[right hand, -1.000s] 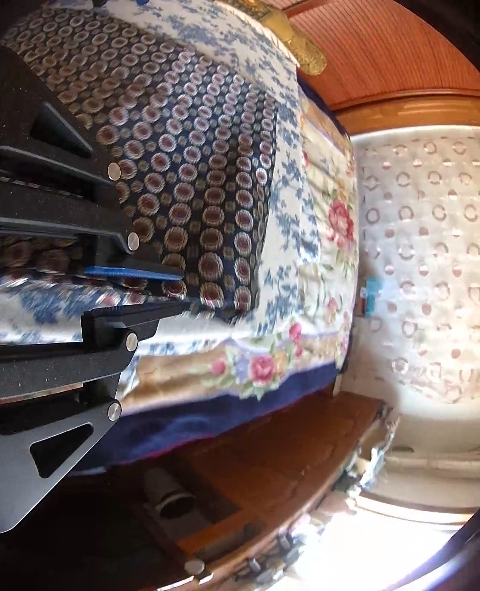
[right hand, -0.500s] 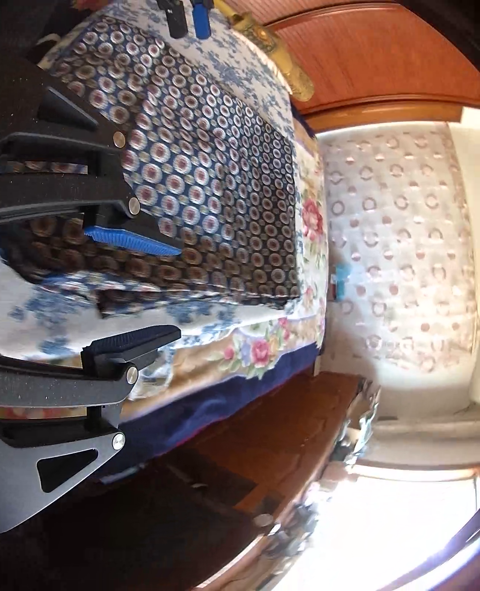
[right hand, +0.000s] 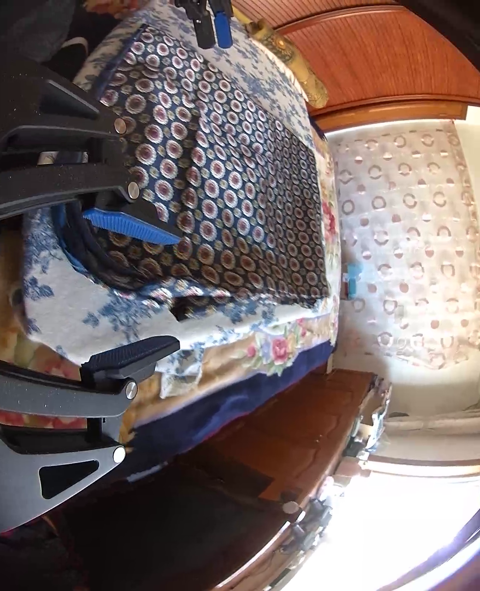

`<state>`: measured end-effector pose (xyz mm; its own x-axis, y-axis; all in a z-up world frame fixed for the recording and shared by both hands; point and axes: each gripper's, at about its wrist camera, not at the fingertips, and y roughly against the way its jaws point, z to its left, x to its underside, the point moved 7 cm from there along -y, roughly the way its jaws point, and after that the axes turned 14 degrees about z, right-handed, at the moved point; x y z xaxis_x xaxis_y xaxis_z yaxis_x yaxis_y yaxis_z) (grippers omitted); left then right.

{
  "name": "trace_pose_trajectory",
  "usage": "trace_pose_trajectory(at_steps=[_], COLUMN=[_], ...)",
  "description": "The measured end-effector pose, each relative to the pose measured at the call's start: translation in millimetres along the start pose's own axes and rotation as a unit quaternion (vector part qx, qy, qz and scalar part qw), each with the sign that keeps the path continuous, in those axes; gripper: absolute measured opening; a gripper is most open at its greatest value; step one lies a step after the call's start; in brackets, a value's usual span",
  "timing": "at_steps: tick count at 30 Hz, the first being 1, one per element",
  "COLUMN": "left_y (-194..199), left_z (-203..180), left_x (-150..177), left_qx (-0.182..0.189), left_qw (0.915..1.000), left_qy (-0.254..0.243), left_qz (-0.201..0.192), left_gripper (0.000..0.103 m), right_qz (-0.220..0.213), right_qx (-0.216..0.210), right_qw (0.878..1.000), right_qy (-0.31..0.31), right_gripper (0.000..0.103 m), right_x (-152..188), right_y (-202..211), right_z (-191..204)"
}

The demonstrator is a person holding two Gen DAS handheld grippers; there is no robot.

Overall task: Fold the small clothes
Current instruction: 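Press the folded shirt edges square with both open tools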

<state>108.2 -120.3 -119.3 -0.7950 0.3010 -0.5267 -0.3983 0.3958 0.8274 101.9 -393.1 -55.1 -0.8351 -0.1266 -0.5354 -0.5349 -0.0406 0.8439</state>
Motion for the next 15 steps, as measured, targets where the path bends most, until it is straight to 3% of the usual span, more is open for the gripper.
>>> trace_pose_trajectory(at_steps=[11, 13, 15], left_y=[-6, -10, -15], left_z=[-13, -16, -17], left_x=[19, 20, 21], left_qx=[0.035, 0.043, 0.039], left_qw=[0.9992, 0.9988, 0.9987], left_qy=[-0.009, -0.009, -0.011], left_qz=[0.015, 0.020, 0.029], left_gripper=[0.060, 0.048, 0.045], right_qz=[0.028, 0.035, 0.041], right_qx=[-0.006, -0.006, -0.008], right_qw=[1.000, 0.999, 0.999], right_qy=[0.003, 0.000, -0.002], right_gripper=[0.053, 0.053, 0.053], right_x=[14, 17, 20], right_y=[-19, -22, -24], right_z=[11, 10, 9])
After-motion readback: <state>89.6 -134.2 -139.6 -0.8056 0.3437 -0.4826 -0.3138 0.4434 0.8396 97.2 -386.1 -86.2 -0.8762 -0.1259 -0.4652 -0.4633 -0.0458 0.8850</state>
